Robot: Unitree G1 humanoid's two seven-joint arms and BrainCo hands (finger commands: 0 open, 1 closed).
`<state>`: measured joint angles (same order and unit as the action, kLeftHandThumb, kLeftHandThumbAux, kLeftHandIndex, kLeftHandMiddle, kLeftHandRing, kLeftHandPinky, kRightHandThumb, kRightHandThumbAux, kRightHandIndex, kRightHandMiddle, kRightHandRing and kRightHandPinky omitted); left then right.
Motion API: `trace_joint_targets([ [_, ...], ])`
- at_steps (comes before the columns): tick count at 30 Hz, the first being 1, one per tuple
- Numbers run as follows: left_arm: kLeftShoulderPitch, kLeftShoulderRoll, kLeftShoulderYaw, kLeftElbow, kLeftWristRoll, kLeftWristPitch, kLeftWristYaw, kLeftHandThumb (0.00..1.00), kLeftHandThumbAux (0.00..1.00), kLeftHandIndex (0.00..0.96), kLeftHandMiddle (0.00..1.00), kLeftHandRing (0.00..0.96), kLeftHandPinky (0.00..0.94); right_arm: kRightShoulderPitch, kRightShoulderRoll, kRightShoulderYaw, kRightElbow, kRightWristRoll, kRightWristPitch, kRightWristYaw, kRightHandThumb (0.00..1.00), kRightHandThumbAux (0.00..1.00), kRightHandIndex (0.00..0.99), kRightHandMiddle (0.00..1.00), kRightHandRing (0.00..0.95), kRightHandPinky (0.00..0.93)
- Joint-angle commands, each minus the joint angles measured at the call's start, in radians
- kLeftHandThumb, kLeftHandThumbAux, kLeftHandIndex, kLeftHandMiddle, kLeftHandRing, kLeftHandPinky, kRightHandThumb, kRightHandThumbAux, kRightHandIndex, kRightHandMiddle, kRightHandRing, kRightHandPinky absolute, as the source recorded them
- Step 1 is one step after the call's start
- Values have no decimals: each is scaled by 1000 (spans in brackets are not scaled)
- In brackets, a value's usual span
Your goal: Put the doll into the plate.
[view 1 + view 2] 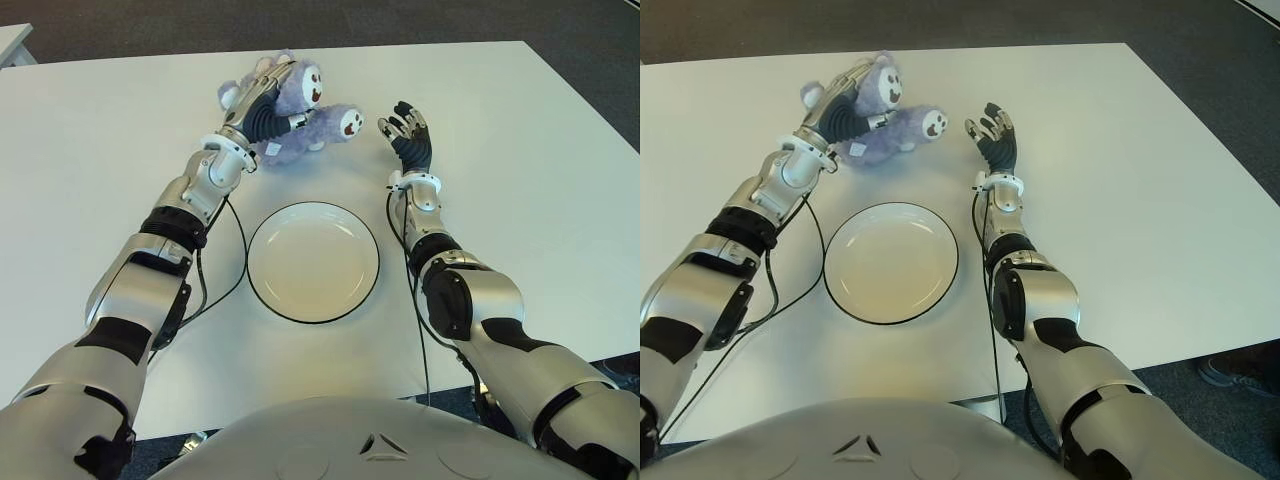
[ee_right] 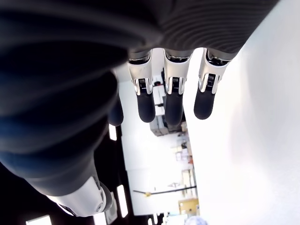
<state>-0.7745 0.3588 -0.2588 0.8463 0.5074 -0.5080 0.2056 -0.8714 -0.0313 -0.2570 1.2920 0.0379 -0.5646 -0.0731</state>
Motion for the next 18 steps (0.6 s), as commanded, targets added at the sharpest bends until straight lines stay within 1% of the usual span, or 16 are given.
trace_joint_targets([
  [1,-18,-11,-12,37,16,4,20,372,419,0,98,67,0,21,12,-2,16,3,14,4,374,804,159,149,142,163],
  [4,-29,-18,-11,54,16,6,27,389,423,0,101,71,0,21,12,-2,16,3,11,5,379,810,159,150,142,166],
  [5,-32,-20,-11,59,15,6,28,406,425,6,105,81,36,21,12,-2,16,3,10,6,380,812,157,152,144,168],
  [6,-37,-24,-9,68,13,7,30,409,425,7,106,83,42,22,12,-2,16,3,9,6,381,813,157,152,144,168],
  [7,-41,-26,-9,75,12,7,31,429,428,27,122,105,86,22,12,-2,15,3,9,7,380,807,158,151,143,166],
  [9,-47,-30,-7,87,9,5,34,445,430,42,134,121,116,22,11,-2,15,3,7,8,378,803,159,151,143,166],
  [13,-54,-34,-5,103,4,0,36,467,432,61,152,143,147,22,11,-2,15,3,5,8,378,799,164,154,145,167],
  [14,-57,-36,-3,108,1,0,35,498,439,89,181,176,203,22,10,-1,15,2,4,8,372,794,167,155,145,165],
  [18,-65,-45,3,128,-7,3,36,542,432,129,215,209,246,22,9,-1,15,1,3,8,361,792,167,154,143,161],
])
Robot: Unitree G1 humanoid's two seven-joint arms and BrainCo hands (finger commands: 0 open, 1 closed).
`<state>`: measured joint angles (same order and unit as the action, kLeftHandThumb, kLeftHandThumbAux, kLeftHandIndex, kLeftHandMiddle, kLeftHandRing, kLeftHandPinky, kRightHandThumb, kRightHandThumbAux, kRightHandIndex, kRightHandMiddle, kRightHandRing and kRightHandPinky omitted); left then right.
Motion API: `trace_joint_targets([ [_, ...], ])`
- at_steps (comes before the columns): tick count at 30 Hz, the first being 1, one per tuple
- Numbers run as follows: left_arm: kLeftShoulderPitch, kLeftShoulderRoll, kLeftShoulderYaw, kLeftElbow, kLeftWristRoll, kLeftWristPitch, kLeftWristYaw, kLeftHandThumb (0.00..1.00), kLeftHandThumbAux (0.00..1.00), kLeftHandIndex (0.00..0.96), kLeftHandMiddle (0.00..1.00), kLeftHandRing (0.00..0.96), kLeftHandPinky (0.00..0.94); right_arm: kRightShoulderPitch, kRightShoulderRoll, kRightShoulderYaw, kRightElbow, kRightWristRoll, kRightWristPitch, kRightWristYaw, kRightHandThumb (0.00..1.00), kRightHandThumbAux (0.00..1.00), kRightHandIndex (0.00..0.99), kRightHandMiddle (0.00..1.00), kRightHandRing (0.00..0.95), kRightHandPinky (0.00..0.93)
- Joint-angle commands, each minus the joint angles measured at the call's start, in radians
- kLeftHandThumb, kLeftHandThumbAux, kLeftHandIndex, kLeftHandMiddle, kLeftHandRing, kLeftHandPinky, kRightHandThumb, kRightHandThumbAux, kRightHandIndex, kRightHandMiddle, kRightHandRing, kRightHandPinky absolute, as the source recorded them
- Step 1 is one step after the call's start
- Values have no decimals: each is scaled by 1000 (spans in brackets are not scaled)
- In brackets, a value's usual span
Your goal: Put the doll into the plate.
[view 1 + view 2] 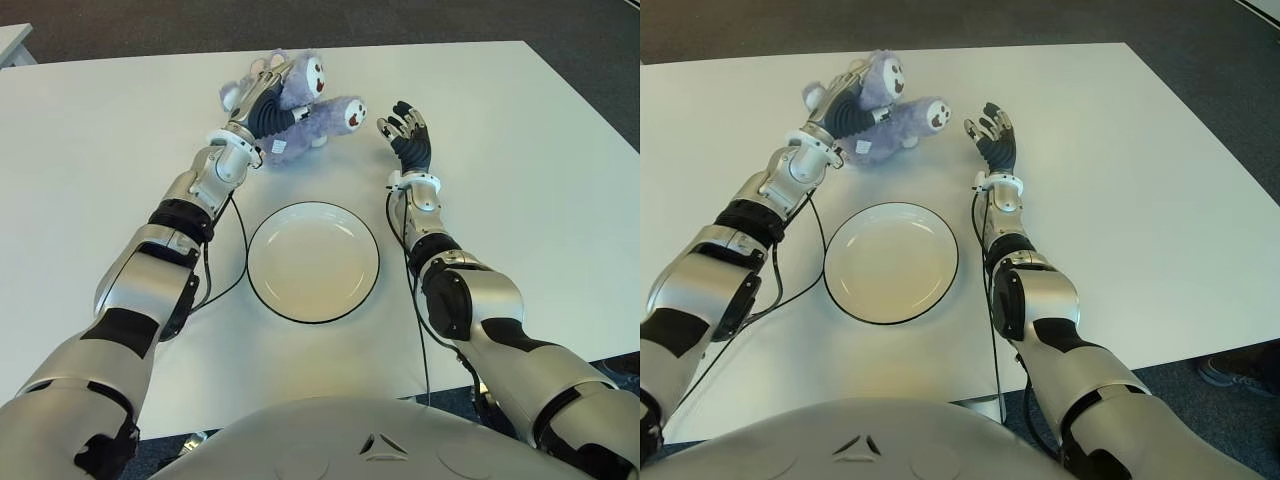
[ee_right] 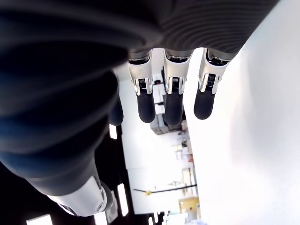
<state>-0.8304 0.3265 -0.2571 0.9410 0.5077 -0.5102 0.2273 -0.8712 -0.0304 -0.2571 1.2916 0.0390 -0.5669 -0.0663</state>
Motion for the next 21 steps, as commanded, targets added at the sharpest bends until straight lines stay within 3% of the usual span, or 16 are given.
trace_joint_targets([
  [1,-11,-14,3,38,-9,5,15,557,432,156,232,227,267,22,8,-1,15,0,5,1,360,790,168,152,142,158],
  [6,-19,-23,14,59,-30,7,4,632,431,260,312,310,350,21,8,-1,15,0,7,-1,349,791,171,145,136,156],
  [17,-36,-28,14,84,-35,39,14,677,423,360,441,421,420,22,6,1,15,-2,7,-1,345,804,167,144,136,155],
  [21,-39,-28,14,90,-35,50,23,707,410,404,522,523,523,21,5,1,15,-3,8,-2,344,805,171,144,134,155],
])
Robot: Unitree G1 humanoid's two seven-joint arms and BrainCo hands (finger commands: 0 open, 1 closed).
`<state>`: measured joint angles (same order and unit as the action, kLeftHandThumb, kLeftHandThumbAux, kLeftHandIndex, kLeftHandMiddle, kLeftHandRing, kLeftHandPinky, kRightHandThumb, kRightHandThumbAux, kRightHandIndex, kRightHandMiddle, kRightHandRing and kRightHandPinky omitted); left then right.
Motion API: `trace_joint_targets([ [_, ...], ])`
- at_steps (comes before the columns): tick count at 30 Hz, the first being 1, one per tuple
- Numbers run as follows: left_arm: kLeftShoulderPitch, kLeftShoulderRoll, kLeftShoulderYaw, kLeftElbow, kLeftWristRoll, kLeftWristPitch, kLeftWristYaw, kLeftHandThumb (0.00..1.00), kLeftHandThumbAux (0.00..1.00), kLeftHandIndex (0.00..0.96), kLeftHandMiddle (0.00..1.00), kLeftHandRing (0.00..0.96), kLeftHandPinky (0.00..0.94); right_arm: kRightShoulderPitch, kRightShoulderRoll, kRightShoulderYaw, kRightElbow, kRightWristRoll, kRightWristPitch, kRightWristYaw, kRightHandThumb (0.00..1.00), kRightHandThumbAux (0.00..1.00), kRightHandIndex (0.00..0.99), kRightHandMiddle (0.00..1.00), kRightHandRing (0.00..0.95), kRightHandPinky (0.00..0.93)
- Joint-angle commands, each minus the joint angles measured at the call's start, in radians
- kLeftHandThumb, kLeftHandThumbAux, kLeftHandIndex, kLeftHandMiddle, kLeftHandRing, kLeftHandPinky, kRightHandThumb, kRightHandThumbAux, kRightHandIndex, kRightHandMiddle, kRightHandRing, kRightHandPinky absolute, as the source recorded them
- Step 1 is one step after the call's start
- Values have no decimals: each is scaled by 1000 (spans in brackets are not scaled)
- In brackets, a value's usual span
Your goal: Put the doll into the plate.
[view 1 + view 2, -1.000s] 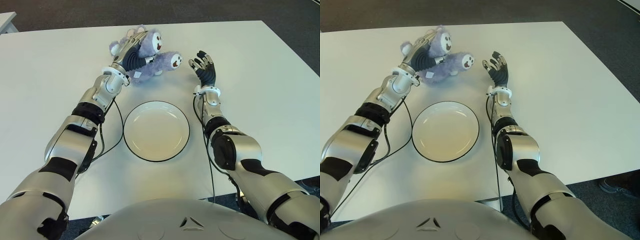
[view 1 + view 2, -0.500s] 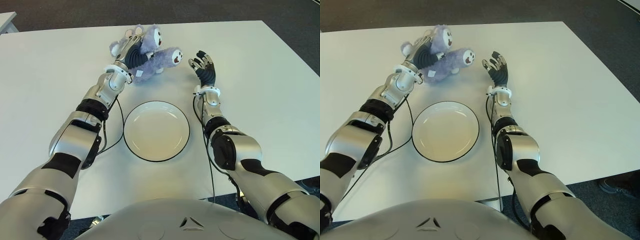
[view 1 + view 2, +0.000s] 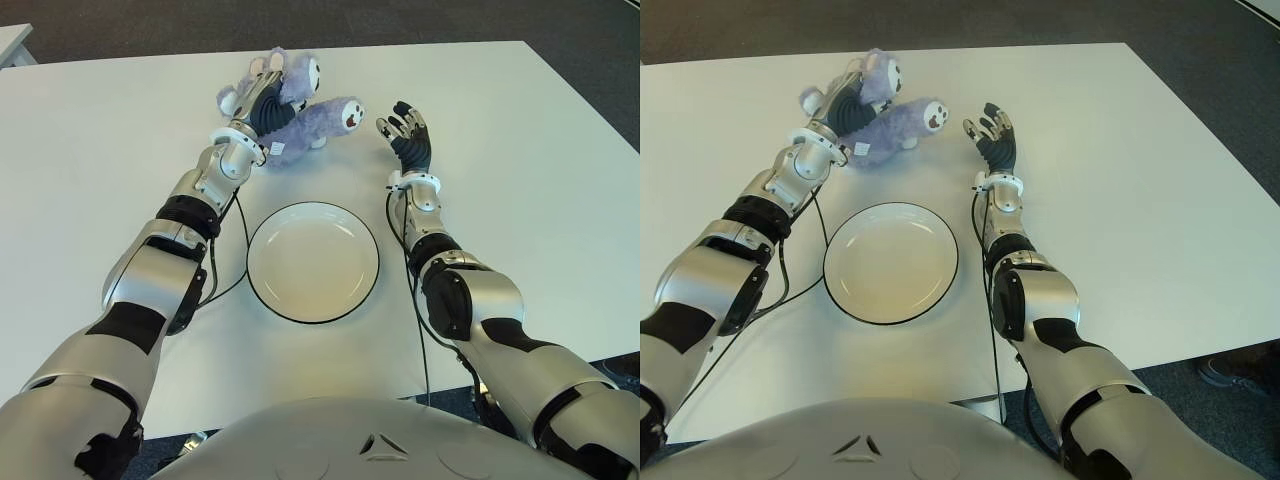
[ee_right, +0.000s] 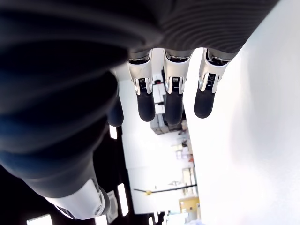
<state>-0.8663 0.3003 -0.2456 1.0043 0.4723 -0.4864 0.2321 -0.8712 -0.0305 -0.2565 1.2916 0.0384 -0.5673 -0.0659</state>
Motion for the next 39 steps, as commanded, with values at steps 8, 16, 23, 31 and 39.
trace_joint_targets([
  [8,-15,-6,-1,49,6,39,54,593,426,509,695,683,693,20,3,1,15,-2,9,0,332,805,162,144,135,149],
  [16,-24,-10,-2,67,2,48,72,535,476,677,776,755,759,21,-1,4,15,-5,7,2,302,802,144,140,132,147],
  [23,-29,-22,16,78,-17,84,88,588,603,716,815,805,820,22,-4,3,15,-4,6,1,343,807,161,146,135,156],
  [31,-29,-29,14,74,-12,118,125,721,643,725,823,826,852,21,-5,-1,15,1,6,6,362,795,166,149,137,157],
  [39,-23,-32,19,53,-27,139,110,811,647,748,839,844,863,21,-5,-3,14,3,6,9,380,792,173,149,133,151],
])
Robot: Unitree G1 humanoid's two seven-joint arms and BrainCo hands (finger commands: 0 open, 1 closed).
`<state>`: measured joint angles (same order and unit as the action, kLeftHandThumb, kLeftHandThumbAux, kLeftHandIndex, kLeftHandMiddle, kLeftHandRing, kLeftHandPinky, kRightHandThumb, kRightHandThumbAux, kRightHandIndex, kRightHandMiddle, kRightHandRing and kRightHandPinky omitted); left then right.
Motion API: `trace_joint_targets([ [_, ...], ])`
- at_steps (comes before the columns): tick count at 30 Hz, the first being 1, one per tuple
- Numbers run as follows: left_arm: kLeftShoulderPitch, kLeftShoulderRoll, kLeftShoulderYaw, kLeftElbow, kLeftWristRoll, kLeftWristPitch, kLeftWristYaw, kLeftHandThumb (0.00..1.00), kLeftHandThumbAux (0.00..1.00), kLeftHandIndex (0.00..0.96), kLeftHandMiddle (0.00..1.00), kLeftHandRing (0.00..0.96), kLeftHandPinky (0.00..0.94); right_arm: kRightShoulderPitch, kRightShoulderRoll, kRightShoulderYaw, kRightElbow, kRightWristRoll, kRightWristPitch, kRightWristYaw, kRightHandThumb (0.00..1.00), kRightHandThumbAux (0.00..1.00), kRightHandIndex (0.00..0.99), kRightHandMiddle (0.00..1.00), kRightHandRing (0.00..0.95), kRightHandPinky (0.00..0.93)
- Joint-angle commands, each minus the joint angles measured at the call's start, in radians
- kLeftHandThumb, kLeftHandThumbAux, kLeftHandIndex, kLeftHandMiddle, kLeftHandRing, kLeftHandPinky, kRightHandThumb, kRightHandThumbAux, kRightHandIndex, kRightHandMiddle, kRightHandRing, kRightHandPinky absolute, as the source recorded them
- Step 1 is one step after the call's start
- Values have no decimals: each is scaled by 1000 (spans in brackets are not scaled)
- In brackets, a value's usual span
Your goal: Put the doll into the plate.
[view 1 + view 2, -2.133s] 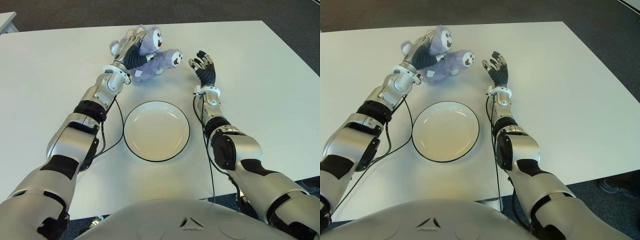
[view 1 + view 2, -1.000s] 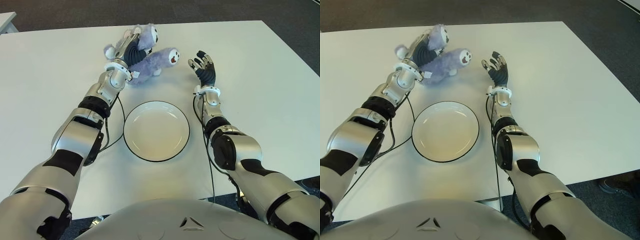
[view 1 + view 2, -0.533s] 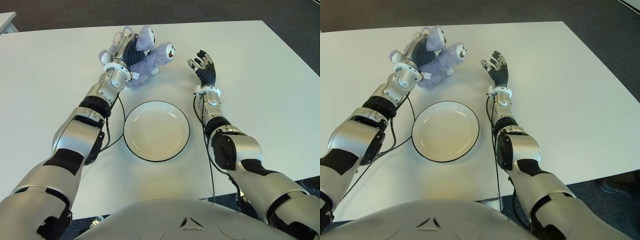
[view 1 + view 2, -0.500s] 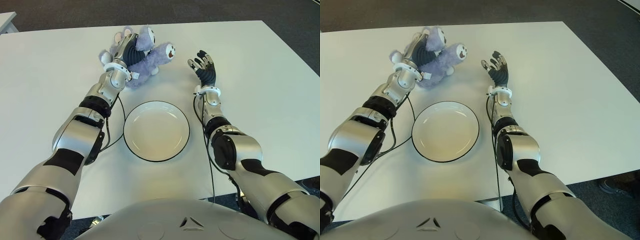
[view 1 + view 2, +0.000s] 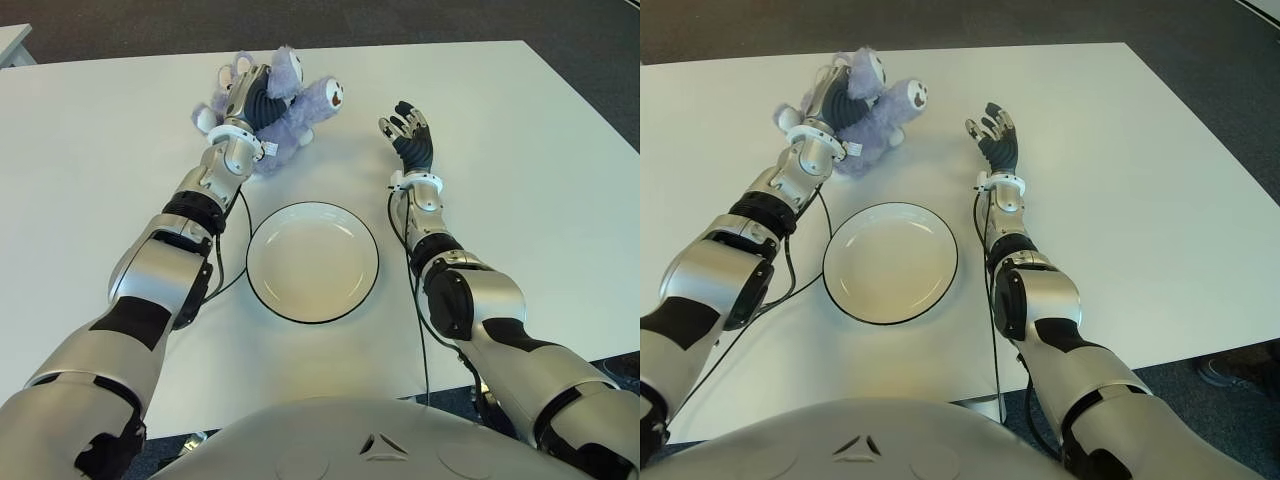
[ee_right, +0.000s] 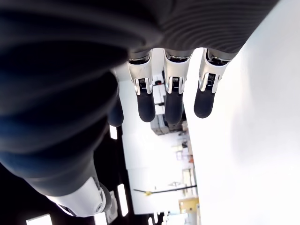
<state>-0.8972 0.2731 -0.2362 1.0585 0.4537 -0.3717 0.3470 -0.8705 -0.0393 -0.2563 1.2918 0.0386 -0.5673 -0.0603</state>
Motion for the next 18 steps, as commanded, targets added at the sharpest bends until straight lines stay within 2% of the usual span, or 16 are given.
trace_joint_targets([
  [1,8,-6,10,-3,-13,27,-10,812,647,748,839,844,863,21,3,-4,14,3,6,4,381,792,173,149,133,151],
  [8,11,-7,18,-17,-28,52,-47,895,637,755,843,849,863,20,4,-8,14,7,6,8,415,792,179,150,133,159],
  [18,19,-3,18,-42,-25,78,-62,902,633,753,841,847,863,20,7,-14,14,11,5,10,450,799,184,155,136,153],
])
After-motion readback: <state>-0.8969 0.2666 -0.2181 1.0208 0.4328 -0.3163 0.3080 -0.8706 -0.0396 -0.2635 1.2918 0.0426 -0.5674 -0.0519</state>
